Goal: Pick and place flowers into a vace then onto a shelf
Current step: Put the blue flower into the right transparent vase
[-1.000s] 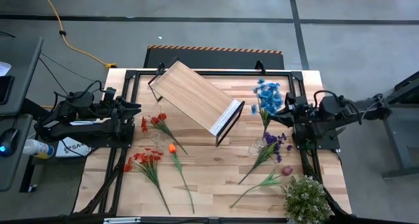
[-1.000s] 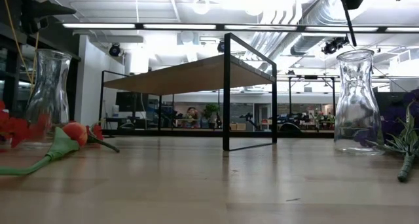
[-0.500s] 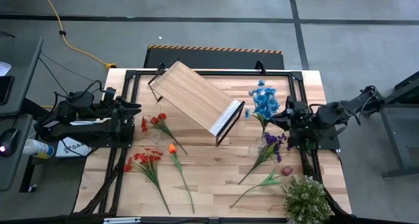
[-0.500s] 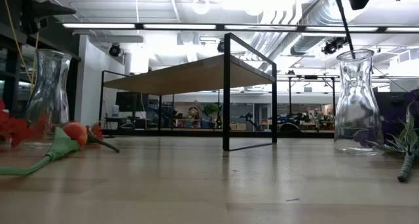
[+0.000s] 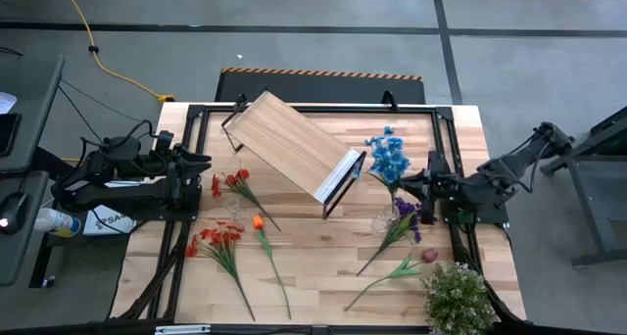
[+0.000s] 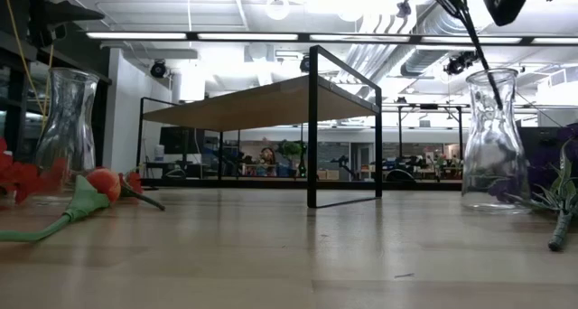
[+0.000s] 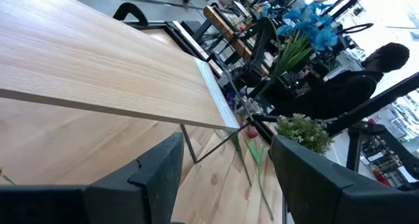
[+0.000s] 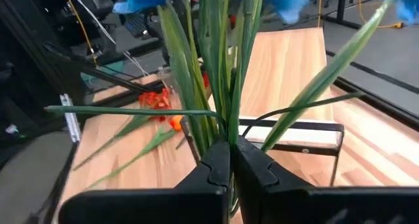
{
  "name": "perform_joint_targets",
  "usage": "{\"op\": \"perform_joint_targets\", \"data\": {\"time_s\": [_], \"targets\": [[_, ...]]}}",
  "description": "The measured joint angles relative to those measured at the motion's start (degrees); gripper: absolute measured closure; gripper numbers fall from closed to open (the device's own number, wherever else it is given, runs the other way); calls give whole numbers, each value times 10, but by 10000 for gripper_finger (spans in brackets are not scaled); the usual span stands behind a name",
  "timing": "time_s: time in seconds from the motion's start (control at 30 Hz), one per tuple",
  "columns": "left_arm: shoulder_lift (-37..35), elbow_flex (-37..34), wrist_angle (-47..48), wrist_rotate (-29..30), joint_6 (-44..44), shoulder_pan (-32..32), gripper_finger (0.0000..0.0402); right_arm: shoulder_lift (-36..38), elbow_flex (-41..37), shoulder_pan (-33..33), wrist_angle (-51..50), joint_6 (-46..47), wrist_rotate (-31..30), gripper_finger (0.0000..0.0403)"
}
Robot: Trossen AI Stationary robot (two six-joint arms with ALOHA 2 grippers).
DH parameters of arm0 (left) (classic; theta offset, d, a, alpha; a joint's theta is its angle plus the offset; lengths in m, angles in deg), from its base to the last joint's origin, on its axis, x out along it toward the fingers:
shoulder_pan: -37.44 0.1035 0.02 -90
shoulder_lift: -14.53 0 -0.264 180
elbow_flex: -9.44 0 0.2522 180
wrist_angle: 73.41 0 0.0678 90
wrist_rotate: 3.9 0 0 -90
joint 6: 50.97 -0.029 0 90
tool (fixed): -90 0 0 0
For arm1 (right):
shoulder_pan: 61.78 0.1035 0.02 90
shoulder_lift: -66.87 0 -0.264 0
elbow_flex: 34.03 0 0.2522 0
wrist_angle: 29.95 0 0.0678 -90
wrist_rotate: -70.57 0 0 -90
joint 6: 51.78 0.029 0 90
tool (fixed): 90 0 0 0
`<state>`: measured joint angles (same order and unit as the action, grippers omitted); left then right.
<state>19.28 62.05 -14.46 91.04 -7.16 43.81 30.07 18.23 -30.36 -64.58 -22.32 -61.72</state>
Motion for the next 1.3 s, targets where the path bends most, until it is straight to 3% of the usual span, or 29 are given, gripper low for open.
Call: {"op": "perform_joint_targets", "data": {"time_s": [0.63,1.3], "targets": [[0,0,0,-2,0,0,137,0,0,18,-1,27,8,401],[0,0,0,-2,0,0,138,0,0,17,-33,86,30,345]]}}
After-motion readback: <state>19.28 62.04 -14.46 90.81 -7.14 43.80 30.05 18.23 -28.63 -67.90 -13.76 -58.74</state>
